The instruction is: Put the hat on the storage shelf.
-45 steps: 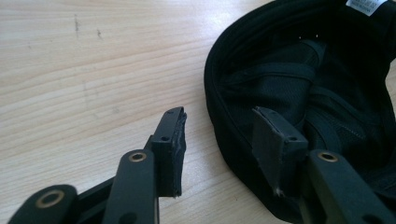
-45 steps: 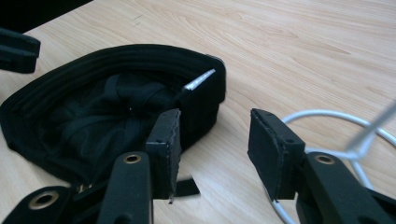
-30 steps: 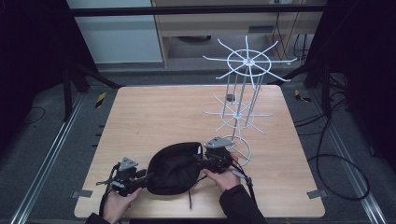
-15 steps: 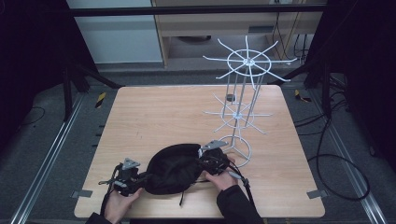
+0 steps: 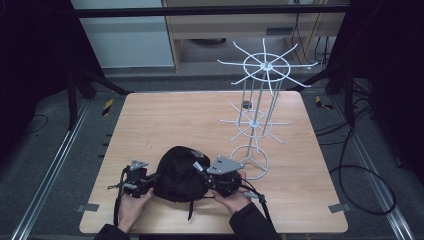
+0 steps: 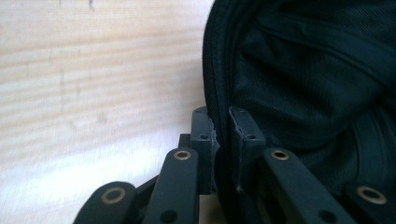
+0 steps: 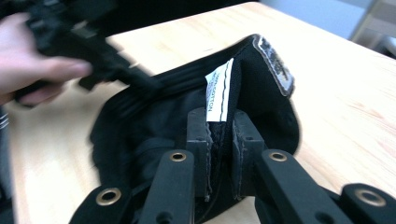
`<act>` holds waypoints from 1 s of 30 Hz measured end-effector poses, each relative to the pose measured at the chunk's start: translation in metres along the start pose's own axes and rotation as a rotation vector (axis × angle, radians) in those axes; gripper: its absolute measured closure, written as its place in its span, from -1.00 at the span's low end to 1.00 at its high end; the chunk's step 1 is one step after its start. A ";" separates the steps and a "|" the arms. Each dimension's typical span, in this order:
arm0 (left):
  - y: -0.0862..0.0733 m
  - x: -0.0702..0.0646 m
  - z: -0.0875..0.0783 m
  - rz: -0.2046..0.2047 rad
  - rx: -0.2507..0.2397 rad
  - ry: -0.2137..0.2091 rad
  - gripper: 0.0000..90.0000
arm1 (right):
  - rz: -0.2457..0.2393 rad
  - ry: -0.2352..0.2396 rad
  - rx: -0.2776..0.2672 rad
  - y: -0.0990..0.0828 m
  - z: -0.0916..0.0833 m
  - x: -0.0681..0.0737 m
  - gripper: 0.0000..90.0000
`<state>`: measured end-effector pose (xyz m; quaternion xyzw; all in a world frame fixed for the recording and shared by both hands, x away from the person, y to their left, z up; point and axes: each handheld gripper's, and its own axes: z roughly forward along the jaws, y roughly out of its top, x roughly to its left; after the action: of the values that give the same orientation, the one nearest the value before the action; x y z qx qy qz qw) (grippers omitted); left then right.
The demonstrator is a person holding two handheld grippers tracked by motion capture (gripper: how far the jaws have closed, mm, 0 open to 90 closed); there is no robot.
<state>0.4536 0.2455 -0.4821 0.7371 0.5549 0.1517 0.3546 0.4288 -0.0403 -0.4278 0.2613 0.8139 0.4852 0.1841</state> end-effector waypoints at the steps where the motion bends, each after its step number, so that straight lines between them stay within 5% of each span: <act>1: 0.003 -0.001 0.003 0.000 -0.011 0.008 0.79 | -0.024 0.024 0.021 -0.003 0.000 0.005 0.78; 11: 0.005 0.001 0.005 0.004 -0.020 -0.025 0.69 | -0.008 0.033 0.125 -0.035 0.007 0.009 0.76; 17: 0.009 0.005 -0.015 0.003 -0.106 -0.026 0.37 | 0.018 0.003 0.135 -0.044 0.008 0.009 0.75; 20: 0.012 0.004 -0.028 -0.008 -0.146 -0.069 0.28 | 0.026 -0.001 0.136 -0.046 0.008 0.008 0.75; 24: 0.015 -0.015 -0.036 0.036 -0.180 -0.141 0.17 | 0.045 0.001 0.136 -0.050 0.008 0.008 0.70; 30: 0.025 -0.049 -0.026 0.094 -0.171 -0.203 -0.01 | 0.056 0.014 0.124 -0.051 0.007 0.008 0.66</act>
<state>0.4387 0.2063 -0.4384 0.7409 0.4663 0.1395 0.4628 0.4136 -0.0505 -0.4772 0.2914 0.8359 0.4407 0.1485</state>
